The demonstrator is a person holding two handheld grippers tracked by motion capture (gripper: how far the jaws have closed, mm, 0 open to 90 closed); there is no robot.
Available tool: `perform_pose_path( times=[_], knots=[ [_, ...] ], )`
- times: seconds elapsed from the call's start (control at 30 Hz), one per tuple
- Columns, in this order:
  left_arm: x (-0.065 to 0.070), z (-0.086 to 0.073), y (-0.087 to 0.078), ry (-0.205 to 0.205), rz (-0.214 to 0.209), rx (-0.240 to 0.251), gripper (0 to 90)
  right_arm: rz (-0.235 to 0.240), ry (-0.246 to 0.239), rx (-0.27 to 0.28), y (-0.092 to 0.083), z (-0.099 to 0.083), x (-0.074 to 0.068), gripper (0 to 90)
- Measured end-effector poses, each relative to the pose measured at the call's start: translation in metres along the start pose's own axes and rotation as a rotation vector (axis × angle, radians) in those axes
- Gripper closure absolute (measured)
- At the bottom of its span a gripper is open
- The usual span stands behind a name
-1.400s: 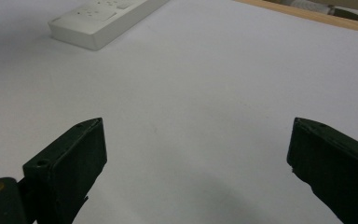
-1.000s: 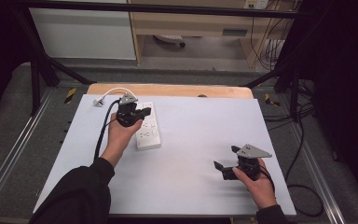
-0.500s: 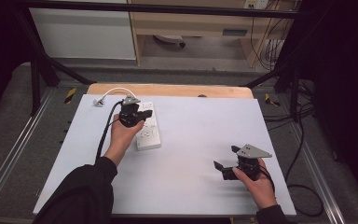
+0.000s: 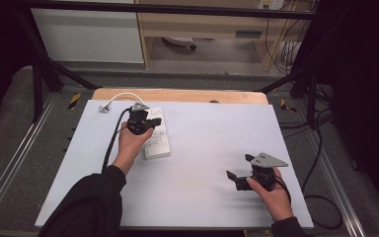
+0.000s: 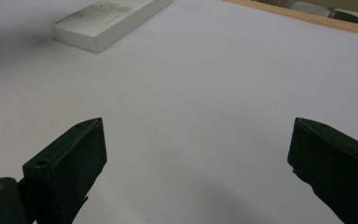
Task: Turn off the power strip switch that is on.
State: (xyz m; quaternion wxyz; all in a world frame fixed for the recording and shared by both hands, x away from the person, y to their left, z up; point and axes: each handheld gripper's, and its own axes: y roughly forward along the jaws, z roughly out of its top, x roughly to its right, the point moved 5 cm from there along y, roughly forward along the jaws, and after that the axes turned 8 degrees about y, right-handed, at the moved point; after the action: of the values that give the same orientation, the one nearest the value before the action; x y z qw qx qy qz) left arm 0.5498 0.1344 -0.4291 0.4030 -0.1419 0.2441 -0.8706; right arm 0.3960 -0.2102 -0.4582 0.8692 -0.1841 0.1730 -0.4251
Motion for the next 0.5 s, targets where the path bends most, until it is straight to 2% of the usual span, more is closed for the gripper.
perform_pose_path(
  times=[0.5],
  knots=[
    [0.0029, -0.0062, 0.007, 0.015, -0.009, -0.038, 89.9, 0.0, -0.001, -0.003, 0.0006, -0.0002, -0.0002, 4.9]
  ],
)
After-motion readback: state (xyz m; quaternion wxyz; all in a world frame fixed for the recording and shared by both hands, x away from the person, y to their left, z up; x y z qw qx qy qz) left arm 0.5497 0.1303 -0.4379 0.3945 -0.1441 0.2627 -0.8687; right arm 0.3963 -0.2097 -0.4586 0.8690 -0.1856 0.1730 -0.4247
